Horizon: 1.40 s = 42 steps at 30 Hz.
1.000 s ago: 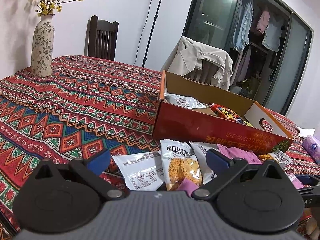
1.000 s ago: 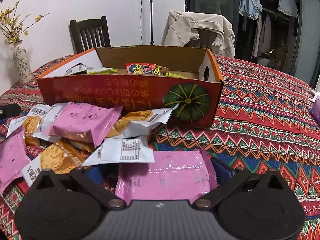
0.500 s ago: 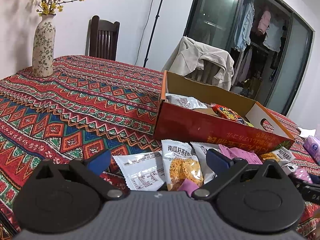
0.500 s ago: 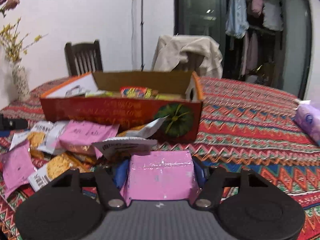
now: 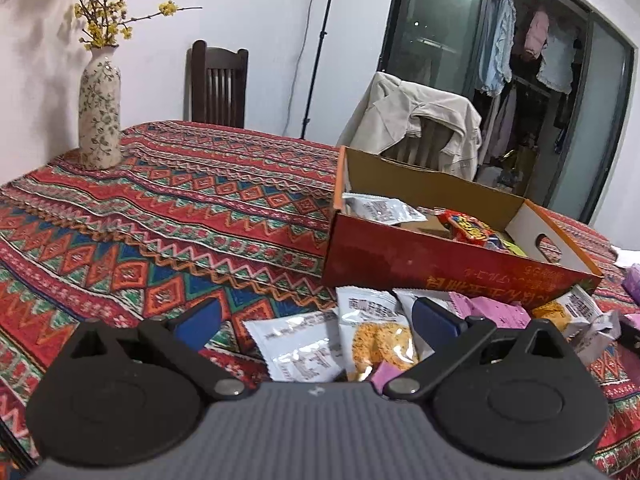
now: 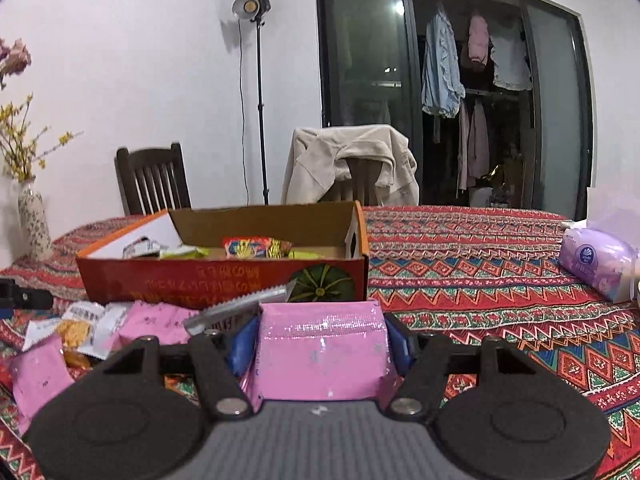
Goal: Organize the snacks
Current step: 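Grasp the white printed packet with the left gripper while the right gripper holds the pink packet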
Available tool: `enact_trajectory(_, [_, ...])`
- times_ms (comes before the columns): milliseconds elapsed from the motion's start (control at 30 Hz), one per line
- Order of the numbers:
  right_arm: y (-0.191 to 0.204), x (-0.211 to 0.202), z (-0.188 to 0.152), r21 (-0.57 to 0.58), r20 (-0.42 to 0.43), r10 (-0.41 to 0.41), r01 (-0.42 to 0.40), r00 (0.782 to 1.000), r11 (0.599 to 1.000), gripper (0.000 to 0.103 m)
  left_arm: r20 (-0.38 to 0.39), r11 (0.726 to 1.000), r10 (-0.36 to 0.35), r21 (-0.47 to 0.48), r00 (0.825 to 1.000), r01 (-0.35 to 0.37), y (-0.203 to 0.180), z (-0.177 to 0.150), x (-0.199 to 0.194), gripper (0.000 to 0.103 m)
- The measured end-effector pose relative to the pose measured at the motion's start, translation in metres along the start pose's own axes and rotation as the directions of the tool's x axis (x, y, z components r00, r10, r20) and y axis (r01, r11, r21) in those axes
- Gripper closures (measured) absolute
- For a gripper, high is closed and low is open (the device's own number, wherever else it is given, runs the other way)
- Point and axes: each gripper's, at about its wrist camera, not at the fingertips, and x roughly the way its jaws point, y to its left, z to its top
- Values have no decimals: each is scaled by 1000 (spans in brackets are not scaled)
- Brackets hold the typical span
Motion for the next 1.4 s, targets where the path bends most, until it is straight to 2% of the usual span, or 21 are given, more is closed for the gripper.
enact_trajectory(233, [-8, -12, 2, 39, 66, 44, -46, 997, 998, 38, 5, 998, 64, 18, 998, -64, 2, 13, -8, 0])
enact_trajectory(500, [-9, -18, 2, 41, 87, 56, -59, 995, 997, 38, -88, 993, 106, 66, 990, -101, -2, 7, 10, 0])
enact_trajectory(767, [-10, -19, 1, 39, 84, 61, -65, 995, 997, 38, -148, 966, 236, 140, 960, -216, 10, 1, 29, 0])
enact_trajectory(867, [-9, -18, 1, 41, 86, 59, -63, 995, 997, 38, -150, 963, 226, 182, 963, -198, 9, 2, 31, 0])
enact_trajectory(967, [-9, -17, 1, 41, 83, 56, -60, 995, 997, 38, -149, 967, 172, 215, 974, -138, 0, 2, 29, 0])
enact_trajectory(1067, [-9, -17, 1, 41, 83, 56, -59, 995, 997, 38, -144, 957, 141, 272, 979, -98, -12, 0, 32, 0])
enact_trajectory(1200, [-9, -17, 1, 41, 83, 56, -60, 995, 997, 38, -153, 930, 125, 362, 980, -62, -27, -3, 43, 0])
enact_trajectory(1300, [-9, -17, 1, 43, 84, 56, -60, 995, 997, 38, -150, 924, 107, 381, 983, -43, -29, -1, 49, 0])
enact_trajectory(1400, [-10, -18, 1, 47, 85, 56, -60, 995, 997, 38, -175, 935, 93, 353, 980, -25, -22, -1, 54, 0])
